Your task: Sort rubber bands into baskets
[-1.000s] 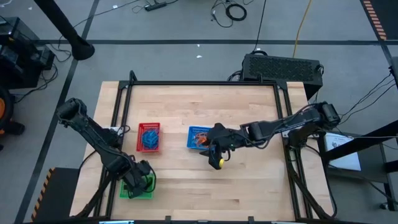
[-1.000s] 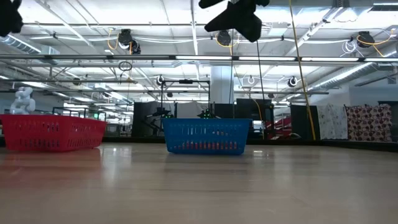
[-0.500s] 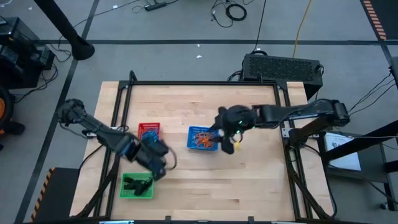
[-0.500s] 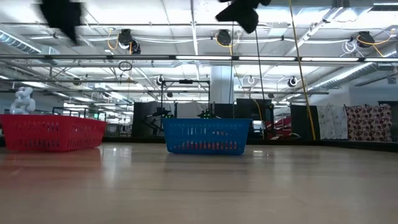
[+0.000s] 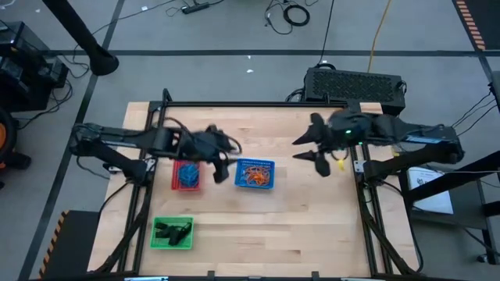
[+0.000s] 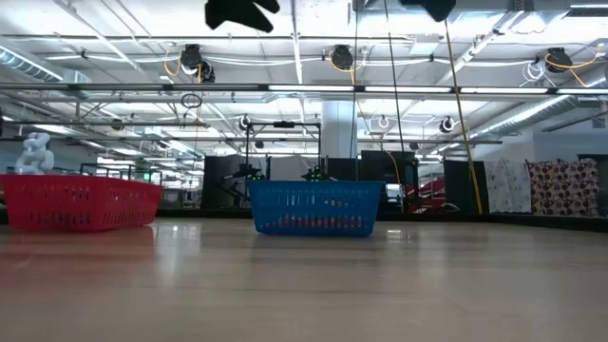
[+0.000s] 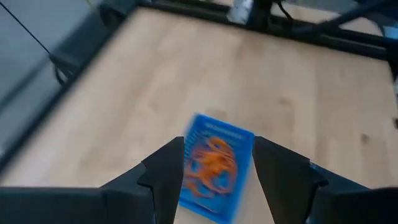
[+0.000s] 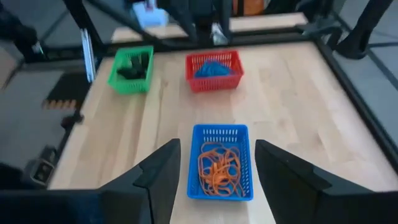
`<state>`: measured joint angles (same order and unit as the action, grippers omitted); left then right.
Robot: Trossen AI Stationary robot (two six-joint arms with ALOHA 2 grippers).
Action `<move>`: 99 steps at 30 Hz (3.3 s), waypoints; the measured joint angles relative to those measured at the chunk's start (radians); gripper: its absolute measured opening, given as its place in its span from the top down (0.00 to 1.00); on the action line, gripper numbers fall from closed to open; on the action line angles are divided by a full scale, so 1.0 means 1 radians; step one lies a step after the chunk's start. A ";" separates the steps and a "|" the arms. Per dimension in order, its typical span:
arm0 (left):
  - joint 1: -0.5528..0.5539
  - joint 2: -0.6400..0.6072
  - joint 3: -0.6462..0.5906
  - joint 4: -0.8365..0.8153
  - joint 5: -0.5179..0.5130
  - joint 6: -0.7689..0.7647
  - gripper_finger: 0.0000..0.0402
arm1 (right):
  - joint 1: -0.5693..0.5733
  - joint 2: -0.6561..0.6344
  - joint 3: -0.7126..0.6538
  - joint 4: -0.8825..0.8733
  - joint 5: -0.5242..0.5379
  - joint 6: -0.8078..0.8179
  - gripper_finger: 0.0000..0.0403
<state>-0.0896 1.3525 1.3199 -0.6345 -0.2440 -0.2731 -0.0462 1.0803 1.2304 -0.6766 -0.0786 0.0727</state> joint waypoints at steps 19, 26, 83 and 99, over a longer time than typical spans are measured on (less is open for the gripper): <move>0.183 -0.512 -0.143 -0.034 0.058 0.300 0.51 | -0.002 -0.190 -0.042 0.025 0.235 0.158 0.84; 0.189 -0.710 -0.343 -0.004 0.052 0.166 0.51 | -0.002 -0.296 -0.242 0.175 0.177 0.204 0.98; 0.203 -1.352 -1.144 0.425 0.032 -0.222 0.51 | -0.050 -0.981 -1.201 0.737 0.055 0.449 1.00; 0.202 -1.321 -1.257 0.517 -0.050 -0.107 0.51 | -0.092 -0.991 -1.201 0.654 0.075 0.119 1.00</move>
<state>0.1129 0.0316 0.0628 -0.1179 -0.2942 -0.3798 -0.1383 0.0893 0.0299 -0.0230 -0.0039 0.1917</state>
